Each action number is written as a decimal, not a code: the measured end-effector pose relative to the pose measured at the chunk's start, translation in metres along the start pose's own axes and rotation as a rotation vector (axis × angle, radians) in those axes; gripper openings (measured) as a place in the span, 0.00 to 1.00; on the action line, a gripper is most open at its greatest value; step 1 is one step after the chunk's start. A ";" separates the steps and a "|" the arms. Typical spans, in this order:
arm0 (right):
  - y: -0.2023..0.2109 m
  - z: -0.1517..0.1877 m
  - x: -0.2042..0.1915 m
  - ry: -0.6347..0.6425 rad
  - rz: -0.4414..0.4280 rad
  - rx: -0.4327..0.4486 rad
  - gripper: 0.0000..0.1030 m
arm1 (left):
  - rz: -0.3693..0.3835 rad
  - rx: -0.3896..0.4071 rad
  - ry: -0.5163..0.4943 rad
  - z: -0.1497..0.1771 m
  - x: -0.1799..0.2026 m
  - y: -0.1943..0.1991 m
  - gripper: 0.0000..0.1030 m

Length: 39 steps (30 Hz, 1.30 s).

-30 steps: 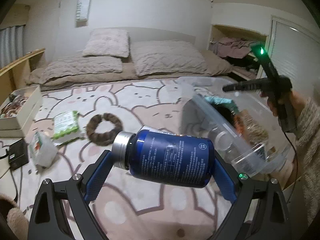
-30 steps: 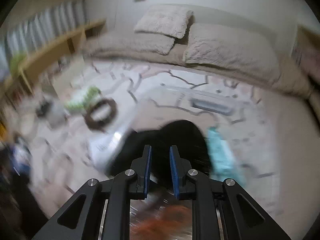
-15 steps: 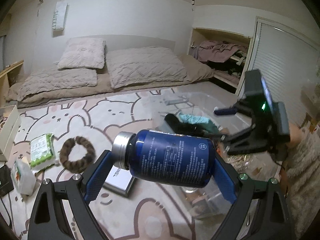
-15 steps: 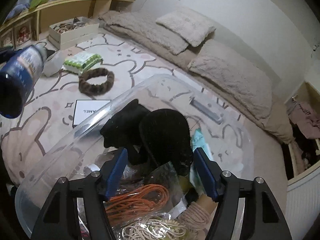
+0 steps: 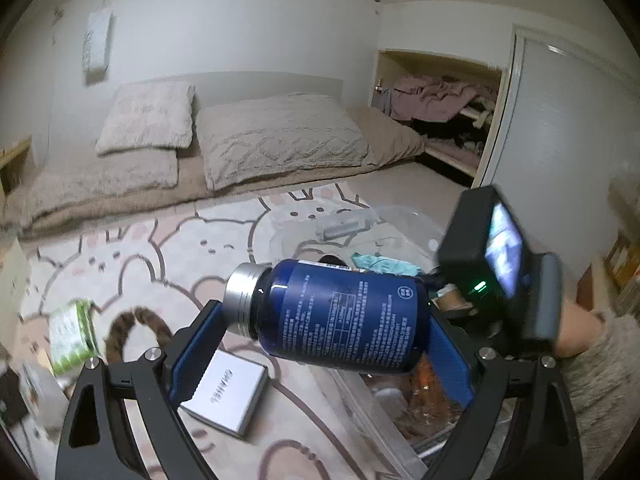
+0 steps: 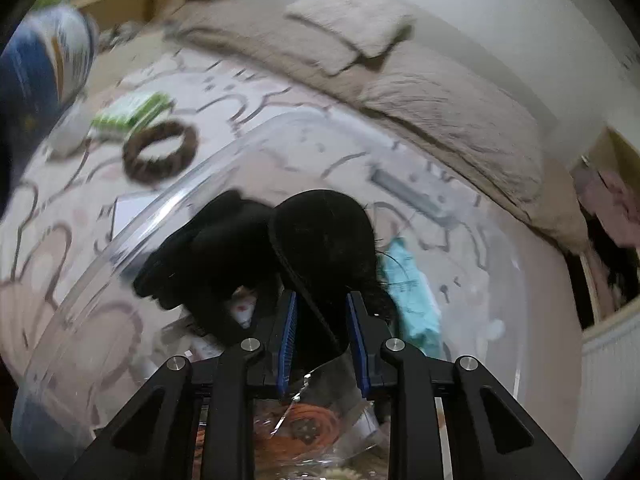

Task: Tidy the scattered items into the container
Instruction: 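Carry the blue bottle with the left tool over the clear bin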

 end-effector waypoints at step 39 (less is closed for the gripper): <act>-0.002 0.016 0.048 -0.192 -0.002 0.046 0.25 | -0.354 -0.337 -0.652 0.009 0.028 -0.144 1.00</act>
Point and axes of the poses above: each gripper's, at about its wrist camera, not at the fingertips, and y roughly against the way its jaws point, x to its right, z to its underside, the point moved 8 cm from there along -y, roughly the way its jaws point, and after that the axes turned 13 degrees about y, right-handed, at the moved point
